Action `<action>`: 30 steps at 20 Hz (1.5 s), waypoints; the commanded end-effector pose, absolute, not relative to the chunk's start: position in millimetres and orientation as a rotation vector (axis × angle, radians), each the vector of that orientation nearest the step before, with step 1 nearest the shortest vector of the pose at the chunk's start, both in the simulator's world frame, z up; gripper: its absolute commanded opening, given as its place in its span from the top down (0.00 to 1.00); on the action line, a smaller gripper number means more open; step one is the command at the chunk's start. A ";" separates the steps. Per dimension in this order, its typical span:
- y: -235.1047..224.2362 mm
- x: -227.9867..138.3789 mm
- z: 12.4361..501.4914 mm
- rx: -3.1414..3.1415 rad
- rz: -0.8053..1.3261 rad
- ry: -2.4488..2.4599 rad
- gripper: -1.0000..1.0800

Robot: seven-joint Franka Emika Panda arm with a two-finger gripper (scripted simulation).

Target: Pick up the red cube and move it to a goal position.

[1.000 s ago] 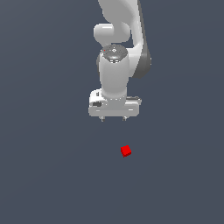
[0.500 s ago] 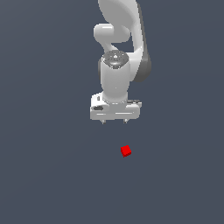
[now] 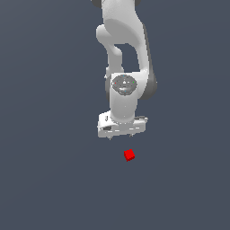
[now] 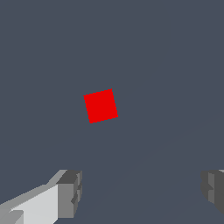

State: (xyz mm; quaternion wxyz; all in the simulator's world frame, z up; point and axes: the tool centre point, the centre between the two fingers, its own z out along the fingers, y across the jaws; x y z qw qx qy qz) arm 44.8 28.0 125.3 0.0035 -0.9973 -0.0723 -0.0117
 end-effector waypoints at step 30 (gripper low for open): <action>71.1 95.2 19.8 -3.086 0.000 -0.587 1.00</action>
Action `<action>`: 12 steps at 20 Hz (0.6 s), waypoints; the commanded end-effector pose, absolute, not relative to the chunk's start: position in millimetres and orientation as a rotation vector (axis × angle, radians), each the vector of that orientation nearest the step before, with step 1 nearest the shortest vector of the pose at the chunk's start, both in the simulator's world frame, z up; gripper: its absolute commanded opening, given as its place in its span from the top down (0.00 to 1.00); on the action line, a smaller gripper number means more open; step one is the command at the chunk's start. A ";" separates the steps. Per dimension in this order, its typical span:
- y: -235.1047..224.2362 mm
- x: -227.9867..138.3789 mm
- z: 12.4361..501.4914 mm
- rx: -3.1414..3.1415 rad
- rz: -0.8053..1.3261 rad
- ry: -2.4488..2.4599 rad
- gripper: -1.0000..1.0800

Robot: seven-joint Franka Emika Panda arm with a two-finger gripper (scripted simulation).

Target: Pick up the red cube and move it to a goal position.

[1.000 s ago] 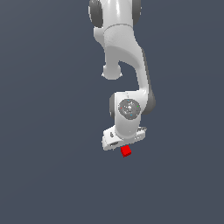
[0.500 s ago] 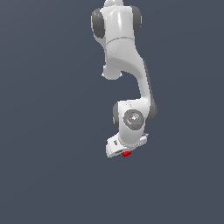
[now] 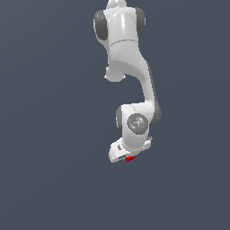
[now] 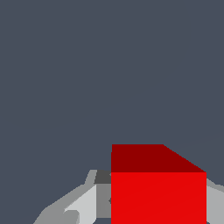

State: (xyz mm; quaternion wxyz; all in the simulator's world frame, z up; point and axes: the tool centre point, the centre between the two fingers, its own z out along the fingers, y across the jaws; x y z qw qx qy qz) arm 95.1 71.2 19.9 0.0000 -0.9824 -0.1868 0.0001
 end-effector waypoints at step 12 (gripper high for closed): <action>68.0 91.4 34.4 -3.087 0.000 -0.587 1.00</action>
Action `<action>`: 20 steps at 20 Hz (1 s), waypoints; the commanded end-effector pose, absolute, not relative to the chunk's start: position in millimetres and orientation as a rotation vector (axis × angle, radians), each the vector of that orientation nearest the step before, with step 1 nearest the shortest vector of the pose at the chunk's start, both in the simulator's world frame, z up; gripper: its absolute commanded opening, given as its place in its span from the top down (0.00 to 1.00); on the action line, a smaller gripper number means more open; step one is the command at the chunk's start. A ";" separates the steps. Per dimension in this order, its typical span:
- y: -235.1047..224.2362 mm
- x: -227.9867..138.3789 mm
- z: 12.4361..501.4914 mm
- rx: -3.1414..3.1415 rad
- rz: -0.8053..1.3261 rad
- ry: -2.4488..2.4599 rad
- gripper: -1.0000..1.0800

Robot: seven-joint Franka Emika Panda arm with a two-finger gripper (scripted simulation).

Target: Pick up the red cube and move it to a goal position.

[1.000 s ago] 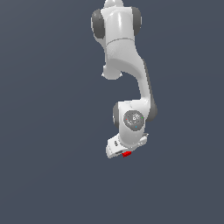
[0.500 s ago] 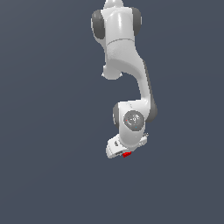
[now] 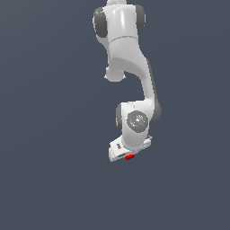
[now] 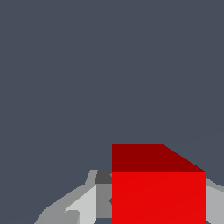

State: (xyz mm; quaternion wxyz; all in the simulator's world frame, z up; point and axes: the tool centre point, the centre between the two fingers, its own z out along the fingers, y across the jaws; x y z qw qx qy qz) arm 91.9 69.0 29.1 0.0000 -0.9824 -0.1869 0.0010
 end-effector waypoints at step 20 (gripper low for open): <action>32.9 47.9 209.2 -3.087 0.000 -0.588 1.00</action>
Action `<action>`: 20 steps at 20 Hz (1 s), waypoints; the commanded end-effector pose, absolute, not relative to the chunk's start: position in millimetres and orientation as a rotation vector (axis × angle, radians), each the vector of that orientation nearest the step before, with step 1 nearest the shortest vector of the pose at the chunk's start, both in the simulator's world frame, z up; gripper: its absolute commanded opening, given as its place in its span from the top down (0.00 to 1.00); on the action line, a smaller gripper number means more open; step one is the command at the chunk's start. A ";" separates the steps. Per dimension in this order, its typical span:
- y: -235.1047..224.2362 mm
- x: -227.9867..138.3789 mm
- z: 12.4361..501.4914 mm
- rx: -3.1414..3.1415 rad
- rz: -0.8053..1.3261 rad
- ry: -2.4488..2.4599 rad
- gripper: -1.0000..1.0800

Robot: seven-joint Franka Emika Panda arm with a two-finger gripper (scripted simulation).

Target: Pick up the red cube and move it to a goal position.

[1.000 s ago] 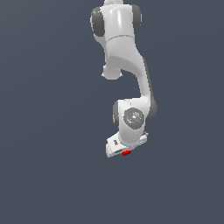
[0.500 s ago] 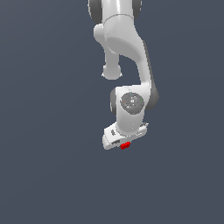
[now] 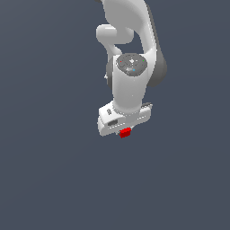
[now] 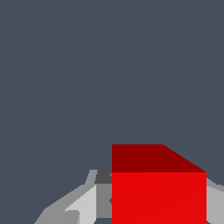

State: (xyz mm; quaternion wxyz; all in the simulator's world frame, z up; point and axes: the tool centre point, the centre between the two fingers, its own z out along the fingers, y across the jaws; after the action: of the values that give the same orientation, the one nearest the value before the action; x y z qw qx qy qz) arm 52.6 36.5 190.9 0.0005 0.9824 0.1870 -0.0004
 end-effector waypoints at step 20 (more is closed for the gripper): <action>-8.2 3.0 418.6 3.086 0.000 0.589 1.00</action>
State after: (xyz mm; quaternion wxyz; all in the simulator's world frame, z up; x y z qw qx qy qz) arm 5.5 -6.0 407.4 -0.0001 0.9823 0.1873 0.0007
